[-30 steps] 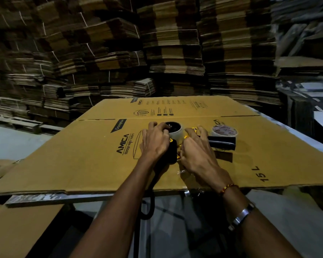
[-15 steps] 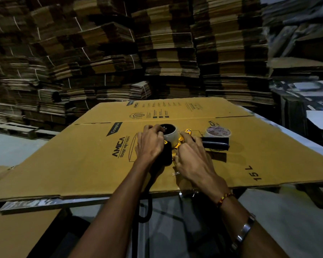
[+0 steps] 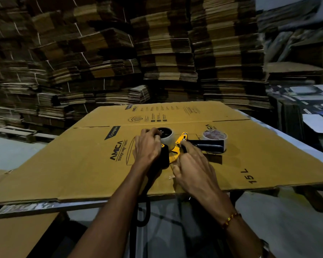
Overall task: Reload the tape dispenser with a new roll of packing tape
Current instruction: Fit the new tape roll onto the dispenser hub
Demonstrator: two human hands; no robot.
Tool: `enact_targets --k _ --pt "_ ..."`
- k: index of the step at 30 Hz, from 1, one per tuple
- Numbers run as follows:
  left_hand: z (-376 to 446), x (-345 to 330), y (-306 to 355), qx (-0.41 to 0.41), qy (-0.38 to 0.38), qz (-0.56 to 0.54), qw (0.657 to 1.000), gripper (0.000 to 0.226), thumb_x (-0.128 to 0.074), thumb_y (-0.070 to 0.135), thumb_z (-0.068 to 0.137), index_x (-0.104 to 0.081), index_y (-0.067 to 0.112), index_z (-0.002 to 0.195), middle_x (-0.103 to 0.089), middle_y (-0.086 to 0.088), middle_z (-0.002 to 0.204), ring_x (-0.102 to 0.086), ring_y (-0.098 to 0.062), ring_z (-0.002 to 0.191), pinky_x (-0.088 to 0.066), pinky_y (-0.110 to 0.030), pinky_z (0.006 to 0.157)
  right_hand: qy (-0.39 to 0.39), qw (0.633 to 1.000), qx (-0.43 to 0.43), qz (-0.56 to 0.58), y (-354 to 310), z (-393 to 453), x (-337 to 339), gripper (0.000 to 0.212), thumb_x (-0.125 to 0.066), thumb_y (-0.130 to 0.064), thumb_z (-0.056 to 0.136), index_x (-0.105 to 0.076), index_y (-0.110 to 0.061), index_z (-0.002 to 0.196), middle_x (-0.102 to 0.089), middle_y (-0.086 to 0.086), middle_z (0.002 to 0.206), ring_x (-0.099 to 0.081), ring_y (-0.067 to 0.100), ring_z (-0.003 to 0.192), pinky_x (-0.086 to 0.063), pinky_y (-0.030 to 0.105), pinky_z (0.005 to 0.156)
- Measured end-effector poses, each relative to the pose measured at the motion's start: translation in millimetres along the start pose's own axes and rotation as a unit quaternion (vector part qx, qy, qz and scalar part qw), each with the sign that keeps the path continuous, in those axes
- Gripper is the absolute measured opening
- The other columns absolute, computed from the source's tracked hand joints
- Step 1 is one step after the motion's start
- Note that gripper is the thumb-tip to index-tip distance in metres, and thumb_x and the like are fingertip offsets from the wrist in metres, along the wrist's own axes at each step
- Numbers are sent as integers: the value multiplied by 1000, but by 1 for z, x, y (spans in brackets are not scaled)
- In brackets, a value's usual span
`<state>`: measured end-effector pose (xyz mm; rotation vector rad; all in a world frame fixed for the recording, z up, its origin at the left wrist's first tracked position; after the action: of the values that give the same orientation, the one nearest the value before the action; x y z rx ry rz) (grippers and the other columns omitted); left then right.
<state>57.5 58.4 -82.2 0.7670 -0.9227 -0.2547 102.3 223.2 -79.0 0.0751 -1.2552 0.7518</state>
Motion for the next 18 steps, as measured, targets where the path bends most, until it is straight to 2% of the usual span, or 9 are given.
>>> enact_targets --k 3,6,9,11,13,15,18 --pt "0 0 0 1 0 -1 1000 27 -41 21 99 -63 25 115 -49 -5 131 -43 -29 122 -39 -44 92 7 1000 -4 21 2 -6 1 20 -51 -32 97 -60 -17 106 -22 -10 160 -24 11 145 -41 32 101" --pt "0 0 1 3 1 1 1000 28 -41 21 99 -63 25 117 -49 -4 133 -42 -29 123 -40 -47 96 12 1000 2 19 2 -9 0 21 -52 -33 98 -61 -17 106 -23 -10 159 -27 12 143 -42 31 98" --pt "1 0 0 0 -6 -5 1000 29 -40 20 100 -62 25 119 -48 -4 135 -40 -28 124 -39 -48 98 12 999 -18 37 6 -8 -4 32 -55 -35 96 -57 -16 122 -25 -12 157 -31 10 139 -39 26 93" --pt "2 1 -2 2 -12 -4 1000 29 -40 23 101 -57 26 123 -46 -5 139 -36 -27 127 -37 -47 100 7 999 -23 37 6 -7 -5 28 -55 -37 95 -58 -18 115 -25 -11 157 -32 11 138 -40 28 92" --pt "1 4 -3 -9 10 31 999 30 -41 33 102 -53 27 129 -43 -6 143 -31 -28 133 -32 -50 106 -4 1000 -17 15 2 -7 -2 15 -54 -36 95 -57 -22 92 -24 -10 158 -29 13 140 -42 30 92" --pt "-8 13 0 -43 66 73 994 31 -45 40 100 -52 26 127 -44 -5 139 -31 -27 133 -30 -50 105 -7 1000 -11 -1 -1 -7 1 19 -54 -35 96 -53 -23 80 -25 -10 158 -29 15 140 -44 32 92" --pt "-47 28 8 -136 170 86 972 21 -53 36 97 -58 21 111 -52 -4 119 -43 -23 115 -39 -45 95 -11 1000 -10 -10 -3 -8 5 22 -54 -34 95 -51 -23 76 -27 -7 157 -31 17 139 -45 34 92"
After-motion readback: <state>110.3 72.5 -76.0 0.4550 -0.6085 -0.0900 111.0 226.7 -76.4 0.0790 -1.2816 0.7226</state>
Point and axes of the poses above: each hand's wrist, its own z-axis towards the middle knuckle, its own x-axis out of the back of the hand, y = z × x, the point moved 4 cm from there along z, towards the middle knuckle
